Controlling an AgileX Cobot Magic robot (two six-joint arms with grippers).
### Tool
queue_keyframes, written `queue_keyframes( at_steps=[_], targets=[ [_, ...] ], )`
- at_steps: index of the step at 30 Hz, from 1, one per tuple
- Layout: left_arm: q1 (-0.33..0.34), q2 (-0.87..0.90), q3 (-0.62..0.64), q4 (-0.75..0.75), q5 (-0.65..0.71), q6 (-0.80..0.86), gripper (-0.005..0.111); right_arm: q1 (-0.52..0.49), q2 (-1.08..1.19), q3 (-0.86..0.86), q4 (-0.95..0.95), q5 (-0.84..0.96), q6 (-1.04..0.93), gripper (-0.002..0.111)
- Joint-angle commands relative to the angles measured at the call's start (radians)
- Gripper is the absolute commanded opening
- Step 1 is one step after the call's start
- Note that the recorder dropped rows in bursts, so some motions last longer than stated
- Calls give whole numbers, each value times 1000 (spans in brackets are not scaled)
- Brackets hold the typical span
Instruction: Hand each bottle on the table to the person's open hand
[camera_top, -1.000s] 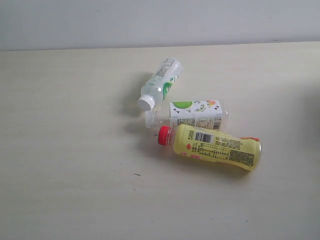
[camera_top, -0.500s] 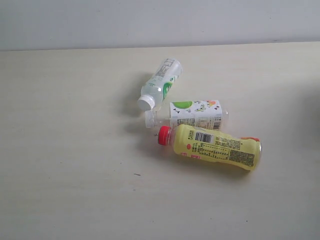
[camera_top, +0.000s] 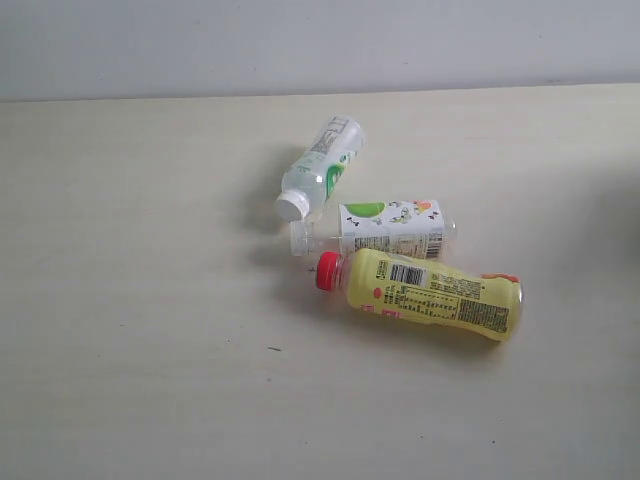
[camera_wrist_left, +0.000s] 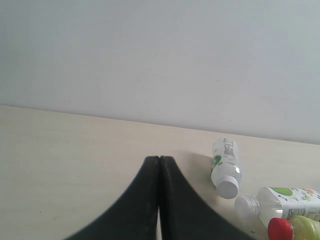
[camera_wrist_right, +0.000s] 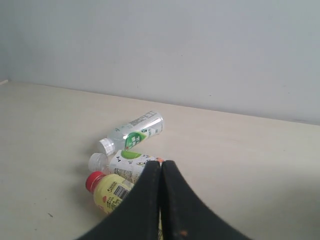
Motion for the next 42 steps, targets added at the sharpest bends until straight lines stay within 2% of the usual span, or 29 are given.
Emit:
queue_keyframes(
  at_steps=[1,24,26,28,32,36,42],
  targets=[
    [1,-6,-1,5,-4,1,1,-8,-6,2,6,-7,-6,0],
    [1,-6,-1,5,-4,1,1,-8,-6,2,8,-11,-6,0],
    [1,-6,-1,5,-4,1,1,-8,-6,2,65,-139,9,0],
    [1,-6,-1,5,-4,1,1,-8,95,-38,124,-221,-60,0],
    [1,-6,-1,5,-4,1,1,-8,522,-182,85,-169,-179,0],
    [1,-6,-1,5,-4,1,1,-8,896,-385,73,37,-336,0],
    [1,-6,-1,5,-4,1,1,-8,1343,-687,99,321,-806,0]
  ],
)
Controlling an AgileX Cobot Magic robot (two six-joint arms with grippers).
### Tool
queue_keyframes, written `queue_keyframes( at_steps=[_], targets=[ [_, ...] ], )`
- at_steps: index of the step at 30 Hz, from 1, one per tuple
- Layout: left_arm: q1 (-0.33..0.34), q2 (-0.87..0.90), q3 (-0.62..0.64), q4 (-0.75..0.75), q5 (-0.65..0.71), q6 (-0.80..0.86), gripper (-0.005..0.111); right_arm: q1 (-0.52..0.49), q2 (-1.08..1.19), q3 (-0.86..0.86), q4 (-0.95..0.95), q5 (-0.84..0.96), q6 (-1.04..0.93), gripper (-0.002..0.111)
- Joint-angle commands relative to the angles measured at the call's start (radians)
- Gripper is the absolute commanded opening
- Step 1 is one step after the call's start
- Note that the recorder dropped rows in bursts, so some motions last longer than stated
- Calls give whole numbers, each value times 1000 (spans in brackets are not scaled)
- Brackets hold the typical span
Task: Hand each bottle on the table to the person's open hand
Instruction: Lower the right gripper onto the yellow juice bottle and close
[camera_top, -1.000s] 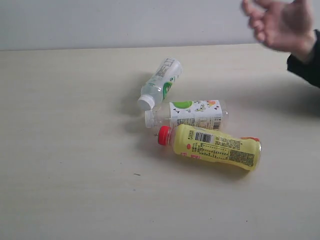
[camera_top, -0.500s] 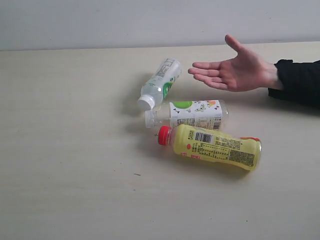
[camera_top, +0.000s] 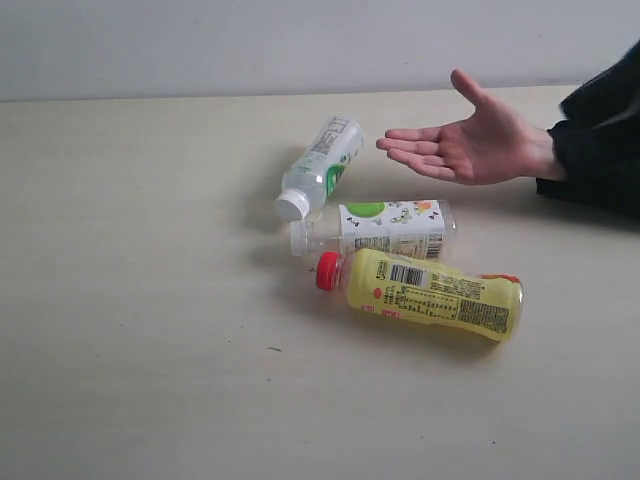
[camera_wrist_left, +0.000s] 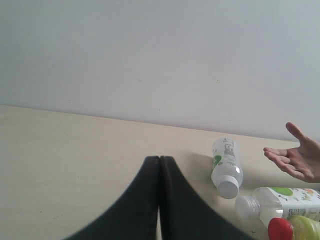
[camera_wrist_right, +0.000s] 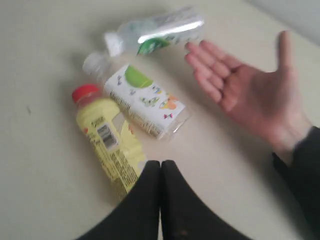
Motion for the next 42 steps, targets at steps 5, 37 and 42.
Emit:
queue_keyframes(
  at_steps=[5,37,42],
  targets=[
    [1,-6,-1,5,-4,1,1,2,409,-272,-73,213,-288,8],
    [1,-6,-1,5,-4,1,1,223,745,-290,-181,192,-159,73],
    [1,-6,-1,5,-4,1,1,223,786,-290,-181,192,-134,73]
  ],
)
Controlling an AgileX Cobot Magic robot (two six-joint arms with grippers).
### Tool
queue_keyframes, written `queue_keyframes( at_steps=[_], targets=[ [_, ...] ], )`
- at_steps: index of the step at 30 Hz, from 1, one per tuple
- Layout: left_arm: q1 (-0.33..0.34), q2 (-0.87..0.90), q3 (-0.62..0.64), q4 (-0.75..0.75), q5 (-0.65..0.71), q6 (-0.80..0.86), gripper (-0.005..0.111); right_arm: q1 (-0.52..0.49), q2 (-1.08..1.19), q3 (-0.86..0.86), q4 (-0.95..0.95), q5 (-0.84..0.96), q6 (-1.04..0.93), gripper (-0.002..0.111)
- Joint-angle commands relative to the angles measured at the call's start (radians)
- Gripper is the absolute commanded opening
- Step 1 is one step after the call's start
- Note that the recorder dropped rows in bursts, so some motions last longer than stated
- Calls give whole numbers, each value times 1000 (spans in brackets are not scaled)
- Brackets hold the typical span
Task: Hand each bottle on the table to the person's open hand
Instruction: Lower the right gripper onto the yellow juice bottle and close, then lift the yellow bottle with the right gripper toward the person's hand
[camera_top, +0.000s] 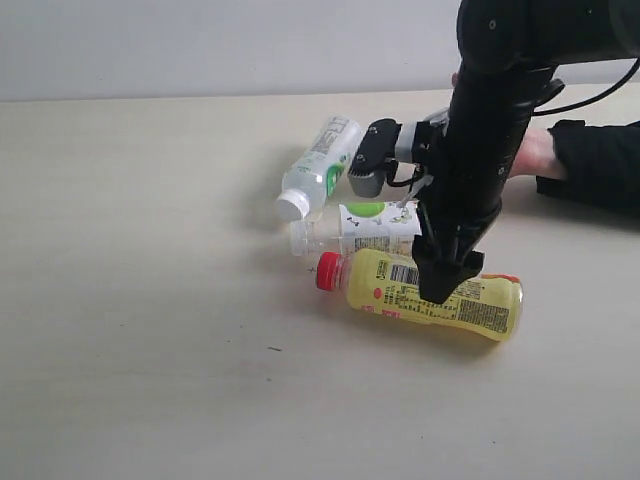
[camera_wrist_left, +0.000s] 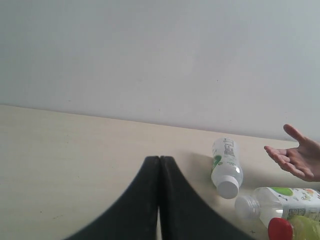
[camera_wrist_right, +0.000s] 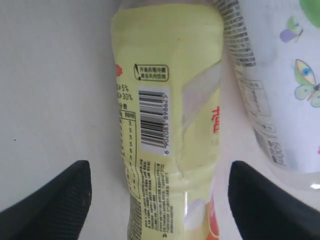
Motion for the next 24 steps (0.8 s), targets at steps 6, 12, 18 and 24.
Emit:
queue_keyframes(
  at_steps=[6,12,18,24],
  targets=[
    [1,-6,-1,5,-4,1,1,3,72,-11,10,-7,18,73],
    [1,-6,-1,5,-4,1,1,3,112,-11,10,-50,18,73],
    [1,-6,-1,5,-4,1,1,3,149,-11,10,-66,18,73],
    [1,-6,-1,5,-4,1,1,3,157,-11,18,-52,68,45]
  ],
)
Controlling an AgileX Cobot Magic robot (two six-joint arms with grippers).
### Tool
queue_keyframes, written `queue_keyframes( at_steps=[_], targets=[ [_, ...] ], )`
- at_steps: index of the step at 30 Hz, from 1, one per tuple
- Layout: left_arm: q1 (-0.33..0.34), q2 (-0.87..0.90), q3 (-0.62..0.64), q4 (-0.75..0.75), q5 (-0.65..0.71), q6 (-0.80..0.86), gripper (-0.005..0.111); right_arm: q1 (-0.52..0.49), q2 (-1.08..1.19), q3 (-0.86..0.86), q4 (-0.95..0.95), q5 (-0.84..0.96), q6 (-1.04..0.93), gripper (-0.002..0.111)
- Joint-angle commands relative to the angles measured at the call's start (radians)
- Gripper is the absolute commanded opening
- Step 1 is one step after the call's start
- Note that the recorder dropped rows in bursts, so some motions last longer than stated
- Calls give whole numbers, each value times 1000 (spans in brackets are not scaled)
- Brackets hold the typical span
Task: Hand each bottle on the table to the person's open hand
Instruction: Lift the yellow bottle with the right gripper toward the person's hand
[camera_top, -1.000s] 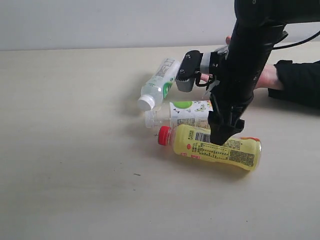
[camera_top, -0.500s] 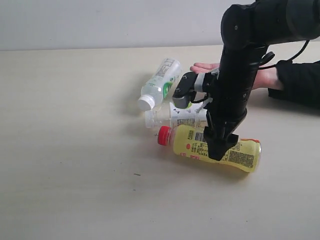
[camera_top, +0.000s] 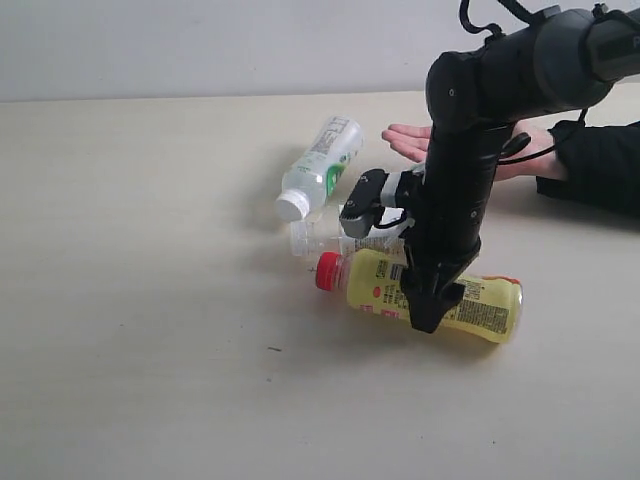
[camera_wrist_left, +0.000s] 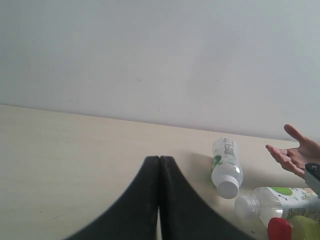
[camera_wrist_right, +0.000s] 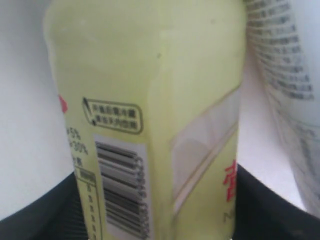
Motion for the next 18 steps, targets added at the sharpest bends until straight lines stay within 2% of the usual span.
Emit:
queue_keyframes(
  at_steps=[1,2,4,10,18],
  targets=[
    [1,-6,-1,5,-4,1,1,3,0,-10,23,38,40,30],
    [1,-6,-1,5,-4,1,1,3,0,-10,26,61,29,16],
    [1,-6,-1,5,-4,1,1,3,-2,-10,20,88,22,0],
    [1,-6,-1,5,-4,1,1,3,-8,-10,24,192,58,0],
    [1,-6,-1,5,-4,1,1,3,-120,-10,20,195,209,0]
  ],
)
